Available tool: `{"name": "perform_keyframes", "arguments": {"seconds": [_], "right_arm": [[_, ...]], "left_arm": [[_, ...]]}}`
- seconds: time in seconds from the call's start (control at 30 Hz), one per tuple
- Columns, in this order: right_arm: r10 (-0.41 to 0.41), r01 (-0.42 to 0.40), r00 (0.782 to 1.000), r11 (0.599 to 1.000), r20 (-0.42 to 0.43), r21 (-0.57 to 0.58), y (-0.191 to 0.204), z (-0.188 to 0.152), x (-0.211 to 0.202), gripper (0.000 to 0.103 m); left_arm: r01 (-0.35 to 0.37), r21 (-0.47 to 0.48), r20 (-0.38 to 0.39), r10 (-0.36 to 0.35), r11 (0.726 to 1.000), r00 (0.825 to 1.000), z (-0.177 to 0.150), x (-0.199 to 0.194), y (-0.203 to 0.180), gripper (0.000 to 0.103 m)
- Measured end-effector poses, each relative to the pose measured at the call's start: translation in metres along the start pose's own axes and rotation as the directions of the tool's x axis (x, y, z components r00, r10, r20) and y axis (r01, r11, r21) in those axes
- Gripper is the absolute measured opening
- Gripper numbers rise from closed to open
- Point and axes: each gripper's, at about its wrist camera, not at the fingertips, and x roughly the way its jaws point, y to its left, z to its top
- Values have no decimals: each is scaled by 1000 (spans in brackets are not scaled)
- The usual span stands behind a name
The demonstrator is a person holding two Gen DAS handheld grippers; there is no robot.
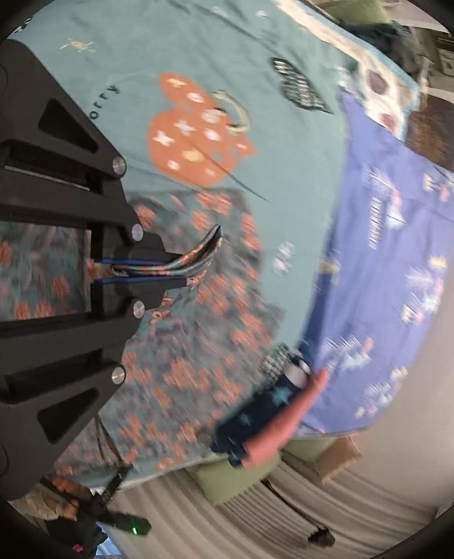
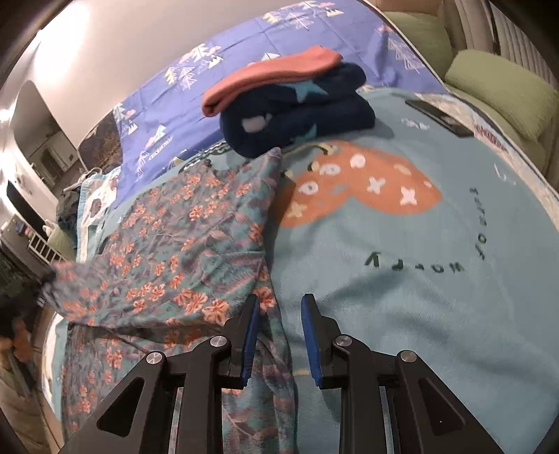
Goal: Fold small clothes
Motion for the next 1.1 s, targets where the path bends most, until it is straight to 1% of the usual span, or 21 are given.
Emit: {"name": "perform_keyframes", "arguments": {"seconds": [0.1,0.17,0.23,0.27,0.37,0.4,0.43,0.5,0.53,0.57,0.67,0.73,0.77,0.83,0.9,0.93,0.97,1.0,1.03,1.07,1.1], "right_arm": [[-3,3,1000,1000,0,-8,1,1,-3,25],[-9,9,1000,1000,0,-27,4,1,-5,26],[-11,11,1000,999,2,-36,5,1,-7,28],[-7,7,1000,999,4,-34,4,2,-7,29],[9,-9,1000,1000,8,-12,0,9,-8,37],[19,-19,1000,1000,7,-3,-2,13,-7,45],[44,-44,999,999,1,8,-4,23,-3,50],[83,-83,997,996,-8,22,-6,37,5,54],[96,-95,995,995,-19,31,-7,49,13,54],[97,-96,995,995,-23,37,-8,56,19,54],[128,-124,990,990,-60,63,-12,79,44,54],[179,-170,980,980,-85,103,-16,90,61,55],[203,-192,975,974,-90,119,-17,94,67,55],[234,-222,969,966,-82,133,-19,103,77,55],[241,-231,968,965,-73,125,-17,110,83,55],[243,-235,967,966,-69,108,-14,114,88,55],[241,-234,968,968,-70,95,-11,116,91,51],[232,-227,971,971,-63,80,-8,117,94,11],[223,-219,973,973,-62,68,-3,118,96,3],[194,-190,980,979,-51,69,2,117,95,3],[176,-174,984,983,-18,50,7,118,88,3]], "left_arm": [[-20,-34,-36,19,999,999,-12,17,16,6],[-53,-55,-50,50,997,997,-18,22,24,13],[-88,-73,-51,84,993,995,-24,20,34,14],[-97,-81,-49,93,992,994,-26,18,39,17],[-146,-88,-31,143,985,989,-29,8,50,23],[-147,-87,-25,145,985,989,-28,5,52,23],[-145,-87,-22,144,986,989,-27,3,54,24],[-141,-101,-10,140,985,990,-20,2,57,34],[-131,-108,-3,131,986,991,-17,3,58,46],[-116,-110,1,117,987,993,-12,7,59,55],[-93,-105,-13,92,990,996,-1,25,58,58],[-71,-108,-40,67,992,997,7,42,59,58],[-55,-110,-59,49,992,997,12,53,60,58],[-48,-108,-73,40,993,997,18,66,59,58],[-33,-89,-55,28,995,998,26,74,58,58],[-16,-81,-50,12,997,999,29,77,56,45],[5,-74,-45,-9,997,999,32,79,55,9],[12,-76,-46,-16,997,999,35,81,53,5],[1,-76,-25,-3,997,1000,35,79,50,5],[-15,-60,4,15,998,1000,35,74,45,4],[-39,-38,46,41,999,998,34,67,40,4]]}}
